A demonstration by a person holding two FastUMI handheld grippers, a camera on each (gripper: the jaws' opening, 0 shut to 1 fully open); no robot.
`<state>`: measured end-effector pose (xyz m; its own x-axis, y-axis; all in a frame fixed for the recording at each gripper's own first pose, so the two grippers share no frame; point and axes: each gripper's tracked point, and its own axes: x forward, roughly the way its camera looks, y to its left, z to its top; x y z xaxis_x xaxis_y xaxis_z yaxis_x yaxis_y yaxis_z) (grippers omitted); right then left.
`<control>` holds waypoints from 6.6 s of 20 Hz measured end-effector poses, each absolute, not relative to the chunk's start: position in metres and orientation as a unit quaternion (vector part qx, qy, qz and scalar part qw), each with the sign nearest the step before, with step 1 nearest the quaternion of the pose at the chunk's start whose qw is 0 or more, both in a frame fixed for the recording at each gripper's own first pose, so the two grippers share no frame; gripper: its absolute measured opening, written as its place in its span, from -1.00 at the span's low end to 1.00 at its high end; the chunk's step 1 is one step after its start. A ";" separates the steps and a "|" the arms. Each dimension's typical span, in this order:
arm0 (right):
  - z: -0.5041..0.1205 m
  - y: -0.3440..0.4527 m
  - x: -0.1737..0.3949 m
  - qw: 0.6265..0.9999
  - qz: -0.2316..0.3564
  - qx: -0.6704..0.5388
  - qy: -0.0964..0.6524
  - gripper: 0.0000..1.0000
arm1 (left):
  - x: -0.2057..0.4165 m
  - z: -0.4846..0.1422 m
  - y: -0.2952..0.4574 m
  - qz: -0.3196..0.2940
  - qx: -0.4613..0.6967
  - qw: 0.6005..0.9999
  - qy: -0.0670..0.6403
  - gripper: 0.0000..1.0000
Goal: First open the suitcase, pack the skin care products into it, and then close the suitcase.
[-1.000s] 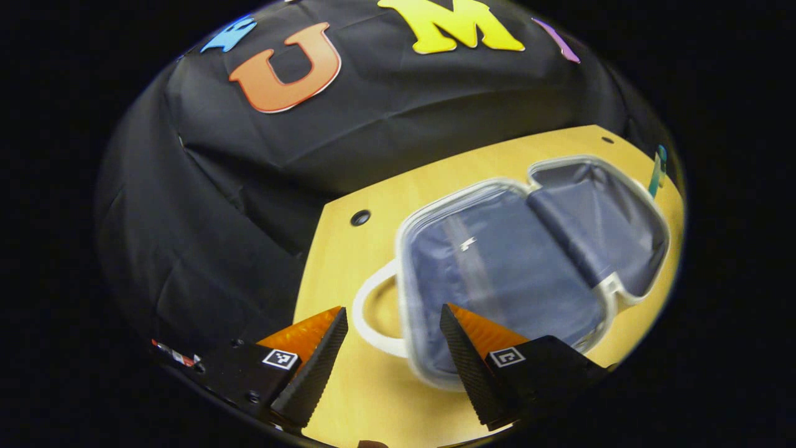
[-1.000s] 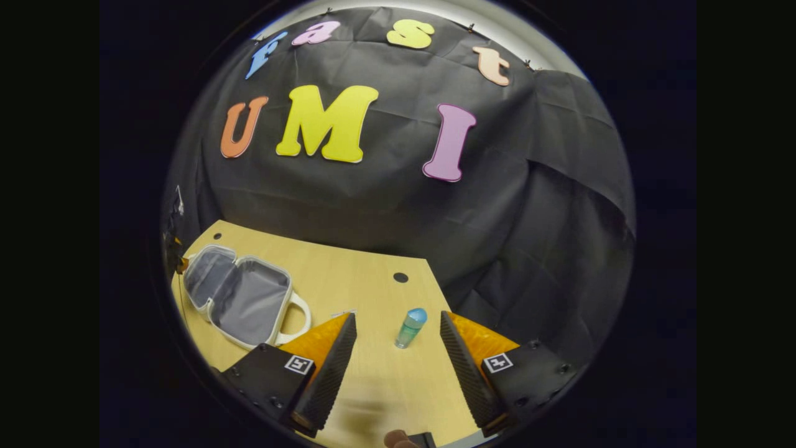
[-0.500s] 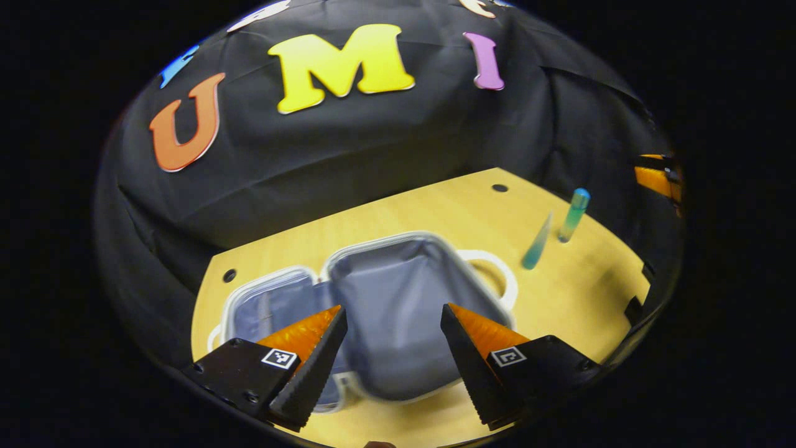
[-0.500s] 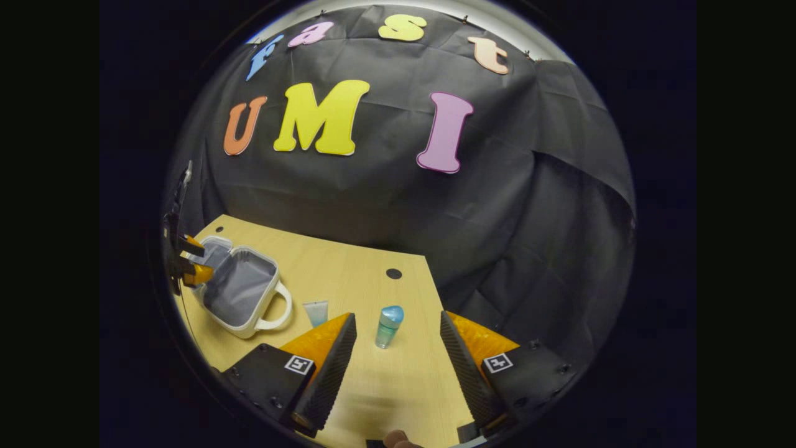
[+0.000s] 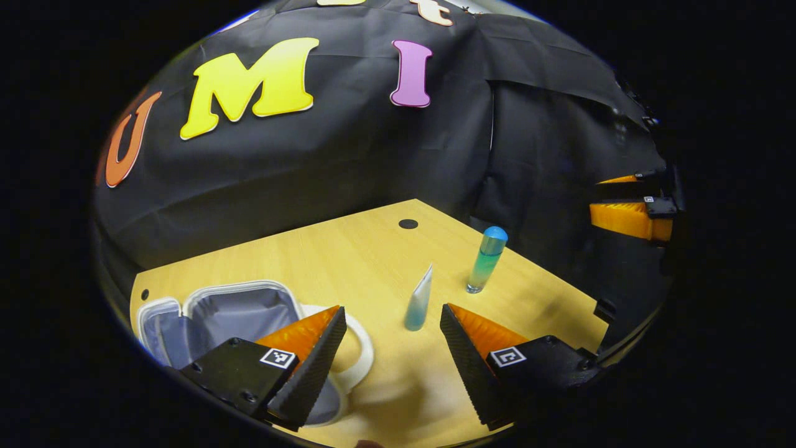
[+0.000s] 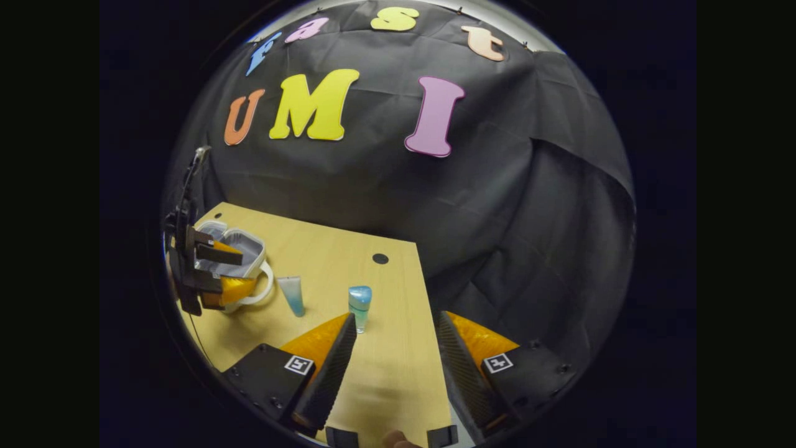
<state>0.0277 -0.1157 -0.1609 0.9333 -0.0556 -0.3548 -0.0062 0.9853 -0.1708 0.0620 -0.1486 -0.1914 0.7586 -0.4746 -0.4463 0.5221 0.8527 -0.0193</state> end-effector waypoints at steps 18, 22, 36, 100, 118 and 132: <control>-0.226 -0.101 0.104 0.970 0.074 -0.102 0.208 0.61 | 0.136 -0.291 -0.213 -0.183 0.052 0.953 0.234 0.42; -0.225 -0.086 0.115 0.971 0.082 -0.102 0.200 0.60 | 0.132 -0.294 -0.210 -0.178 0.025 0.950 0.254 0.05; -0.290 -0.043 0.180 0.967 0.062 -0.076 0.237 0.59 | 0.053 -0.170 -0.147 -0.087 0.033 0.979 0.182 -0.24; -0.182 0.233 0.111 0.964 0.106 -0.039 0.240 -0.23 | 0.018 -0.177 0.116 -0.075 -0.025 0.954 0.289 0.98; -0.313 0.324 0.089 0.899 0.124 -0.033 0.420 -0.22 | -0.021 -0.039 0.211 0.014 0.021 0.997 0.069 0.96; -0.356 0.333 0.119 0.882 0.089 -0.018 0.462 -0.22 | -0.032 -0.087 0.272 0.064 -0.010 0.987 0.144 0.98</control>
